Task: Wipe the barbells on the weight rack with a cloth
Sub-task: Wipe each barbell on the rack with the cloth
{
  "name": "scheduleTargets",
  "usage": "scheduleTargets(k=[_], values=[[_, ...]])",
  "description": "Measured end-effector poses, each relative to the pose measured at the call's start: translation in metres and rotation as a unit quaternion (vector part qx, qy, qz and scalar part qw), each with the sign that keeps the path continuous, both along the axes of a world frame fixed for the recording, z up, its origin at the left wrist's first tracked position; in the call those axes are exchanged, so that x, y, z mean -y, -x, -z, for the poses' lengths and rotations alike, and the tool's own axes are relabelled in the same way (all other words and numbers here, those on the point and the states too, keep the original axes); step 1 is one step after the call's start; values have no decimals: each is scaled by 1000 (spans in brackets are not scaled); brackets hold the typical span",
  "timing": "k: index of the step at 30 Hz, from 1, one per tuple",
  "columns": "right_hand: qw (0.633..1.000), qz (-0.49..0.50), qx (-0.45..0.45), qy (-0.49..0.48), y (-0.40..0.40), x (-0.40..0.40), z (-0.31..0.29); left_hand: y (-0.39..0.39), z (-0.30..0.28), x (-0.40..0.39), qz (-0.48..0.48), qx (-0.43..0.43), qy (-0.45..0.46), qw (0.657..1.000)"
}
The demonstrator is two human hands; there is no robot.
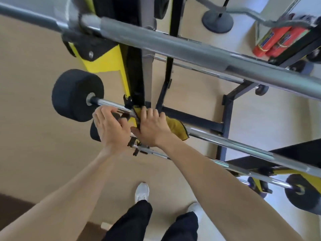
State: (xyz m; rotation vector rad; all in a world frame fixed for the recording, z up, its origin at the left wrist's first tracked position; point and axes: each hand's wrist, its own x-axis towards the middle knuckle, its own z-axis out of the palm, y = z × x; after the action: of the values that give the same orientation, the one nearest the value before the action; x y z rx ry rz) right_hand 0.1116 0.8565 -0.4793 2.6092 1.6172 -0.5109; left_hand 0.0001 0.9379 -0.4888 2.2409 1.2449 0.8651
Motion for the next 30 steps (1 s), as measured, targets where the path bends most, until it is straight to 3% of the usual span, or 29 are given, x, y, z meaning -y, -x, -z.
scheduleTargets(k=[5,13,16,20,23,27,30], values=[[998,-36,-39,-46,-12,9,1,-14,12,-30,29,-48,70,996],[998,13,-6,60,-77,127,-9,-26,41,-31,26,-4,75,997],[995,12,-41,87,-69,82,-10,-26,42,-32,32,-2,69,997],[997,-25,-64,24,-39,-10,3,-25,41,-32,41,1,64,997],[998,-42,-45,-26,-23,-30,10,-24,39,-33,42,3,63,997],[993,-100,-52,-23,-57,49,4,-25,35,-31,34,16,64,997],[997,-37,-60,35,-87,107,-9,-26,36,-31,13,2,33,999]])
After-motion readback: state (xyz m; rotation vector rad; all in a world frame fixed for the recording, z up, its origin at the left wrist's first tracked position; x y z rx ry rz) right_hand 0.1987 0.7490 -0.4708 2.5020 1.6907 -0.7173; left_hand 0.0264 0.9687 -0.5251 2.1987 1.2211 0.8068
